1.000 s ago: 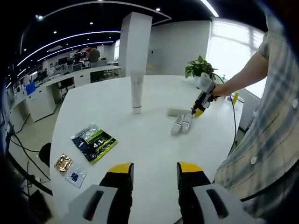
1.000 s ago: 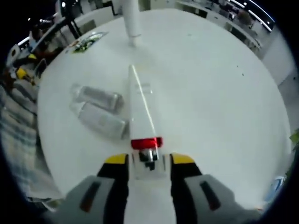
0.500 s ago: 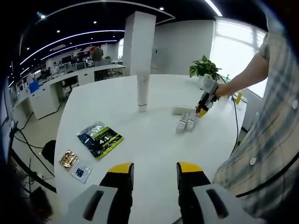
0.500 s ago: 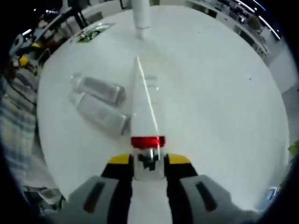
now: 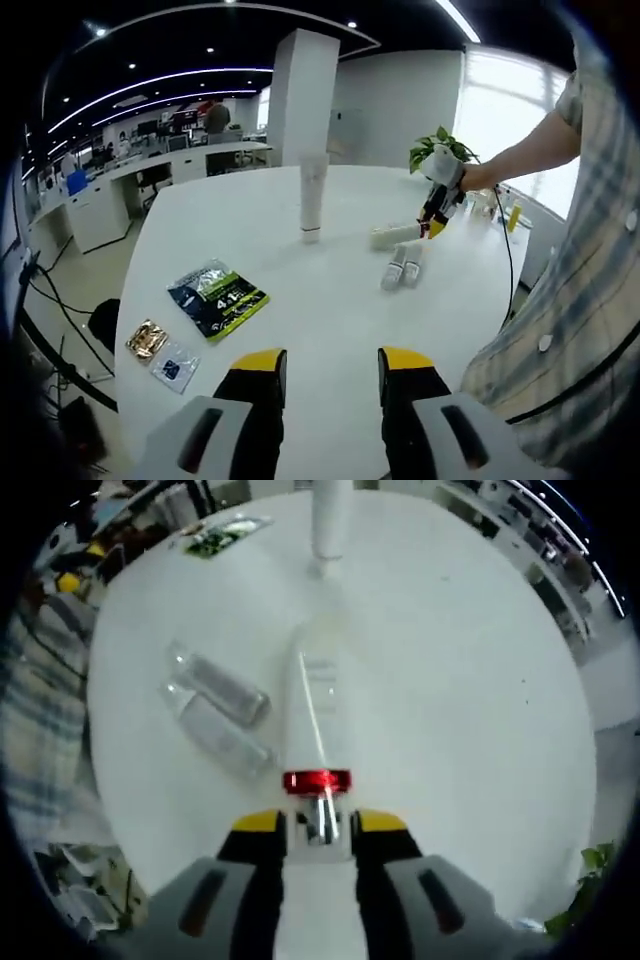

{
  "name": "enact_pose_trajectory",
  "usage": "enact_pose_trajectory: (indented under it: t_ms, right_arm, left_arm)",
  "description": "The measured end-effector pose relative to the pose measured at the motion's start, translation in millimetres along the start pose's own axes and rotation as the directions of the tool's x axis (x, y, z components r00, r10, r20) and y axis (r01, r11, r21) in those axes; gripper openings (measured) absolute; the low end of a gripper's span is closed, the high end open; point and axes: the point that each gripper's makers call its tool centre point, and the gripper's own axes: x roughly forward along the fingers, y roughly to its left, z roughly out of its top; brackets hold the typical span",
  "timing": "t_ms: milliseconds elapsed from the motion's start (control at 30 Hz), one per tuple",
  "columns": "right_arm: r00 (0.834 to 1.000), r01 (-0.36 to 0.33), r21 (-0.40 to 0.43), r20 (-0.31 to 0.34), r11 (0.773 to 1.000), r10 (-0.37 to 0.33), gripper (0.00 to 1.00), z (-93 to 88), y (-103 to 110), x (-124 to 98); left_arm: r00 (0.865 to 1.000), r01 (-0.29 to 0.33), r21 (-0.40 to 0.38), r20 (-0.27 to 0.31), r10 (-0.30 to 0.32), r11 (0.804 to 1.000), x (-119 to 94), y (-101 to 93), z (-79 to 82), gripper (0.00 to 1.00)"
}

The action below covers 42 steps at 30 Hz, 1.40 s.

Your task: Arrange the skincare products in the storage area until every visible bottle or jar stands upright without overlapping.

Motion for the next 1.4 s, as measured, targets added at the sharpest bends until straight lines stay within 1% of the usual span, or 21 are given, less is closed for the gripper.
enact_pose_trajectory:
  t_ms: [133, 333, 400, 467, 500, 533, 567, 633, 700, 833, 867, 1000, 1100, 1233, 1300, 1367, 1400]
  right_arm:
    - [1.000, -0.002, -0.038, -0.010, 0.999, 0.001, 0.23, 12.2, -2, -12]
    - [0.999, -0.008, -0.122, -0.043, 0.993, 0.003, 0.23, 30.7, 0, -26]
    - [0.997, -0.011, -0.186, -0.080, 0.983, -0.004, 0.23, 37.2, 0, -31]
    - [0.996, -0.014, -0.219, -0.092, 0.976, -0.006, 0.23, 45.7, 2, -34]
    - [0.995, -0.022, -0.223, -0.100, 0.975, -0.001, 0.23, 48.3, 3, -35]
    - [0.994, -0.022, -0.240, -0.109, 0.970, -0.004, 0.23, 51.2, 3, -35]
    - [0.991, -0.034, -0.265, -0.133, 0.964, -0.002, 0.23, 53.6, 3, -36]
    - [0.988, -0.046, -0.286, -0.155, 0.957, 0.002, 0.23, 60.0, 4, -38]
    - [0.987, -0.046, -0.317, -0.163, 0.947, -0.007, 0.23, 67.4, 3, -40]
    - [0.982, -0.058, -0.340, -0.186, 0.939, -0.006, 0.23, 75.3, 2, -41]
    - [0.981, -0.065, -0.357, -0.196, 0.932, -0.007, 0.23, 78.1, 2, -42]
    - [0.977, -0.078, -0.379, -0.215, 0.922, -0.006, 0.23, 85.7, 3, -45]
    - [0.974, -0.076, -0.423, -0.224, 0.903, -0.023, 0.24, 91.7, 3, -46]
    - [0.969, -0.092, -0.438, -0.245, 0.894, -0.020, 0.24, 97.1, 6, -47]
    - [0.966, -0.104, -0.453, -0.258, 0.885, -0.019, 0.24, 99.4, 8, -48]
    - [0.959, -0.116, -0.469, -0.282, 0.876, -0.025, 0.24, 99.7, 8, -48]
    - [0.959, -0.115, -0.477, -0.282, 0.871, -0.028, 0.24, 101.5, 9, -48]
  left_arm:
    - [1.000, 0.000, -0.003, 0.012, 0.000, 1.000, 1, 0.6, 1.7, 0.37]
    - [1.000, -0.005, -0.013, 0.030, 0.005, 1.000, 0, 3.2, 2.5, 0.37]
    - [0.999, -0.009, -0.020, 0.033, 0.010, 1.000, -1, 4.8, 0.9, 0.37]
    - [0.999, -0.012, -0.025, 0.037, 0.013, 1.000, -2, 6.1, -0.3, 0.37]
    - [0.999, -0.013, -0.028, 0.037, 0.014, 1.000, -2, 6.4, -0.8, 0.37]
    - [0.999, -0.014, -0.029, 0.036, 0.015, 0.999, -2, 6.6, -1.0, 0.37]
    - [0.999, -0.015, -0.029, 0.037, 0.016, 0.999, -3, 6.8, -1.1, 0.37]
    - [0.999, -0.016, -0.031, 0.040, 0.018, 0.999, -3, 8.1, -1.8, 0.37]
    - [0.999, -0.018, -0.037, 0.041, 0.020, 0.999, -3, 9.5, -2.3, 0.37]
    - [0.998, -0.022, -0.046, 0.049, 0.025, 0.999, -5, 10.0, -0.1, 0.37]
    - [0.998, -0.024, -0.043, 0.052, 0.026, 0.999, -6, 10.5, -0.4, 0.37]
    - [0.998, -0.032, -0.051, 0.053, 0.035, 0.998, -8, 13.2, -1.8, 0.37]
    - [0.998, -0.040, -0.058, 0.056, 0.043, 0.998, -9, 15.4, -1.9, 0.37]
    - [0.997, -0.042, -0.061, 0.059, 0.046, 0.997, -10, 15.9, -1.1, 0.37]
    - [0.997, -0.044, -0.060, 0.060, 0.047, 0.997, -11, 16.1, -0.1, 0.37]
    - [0.997, -0.045, -0.062, 0.064, 0.049, 0.997, -12, 16.8, 1.4, 0.37]
    - [0.997, -0.046, -0.061, 0.065, 0.050, 0.997, -12, 17.1, 1.8, 0.37]
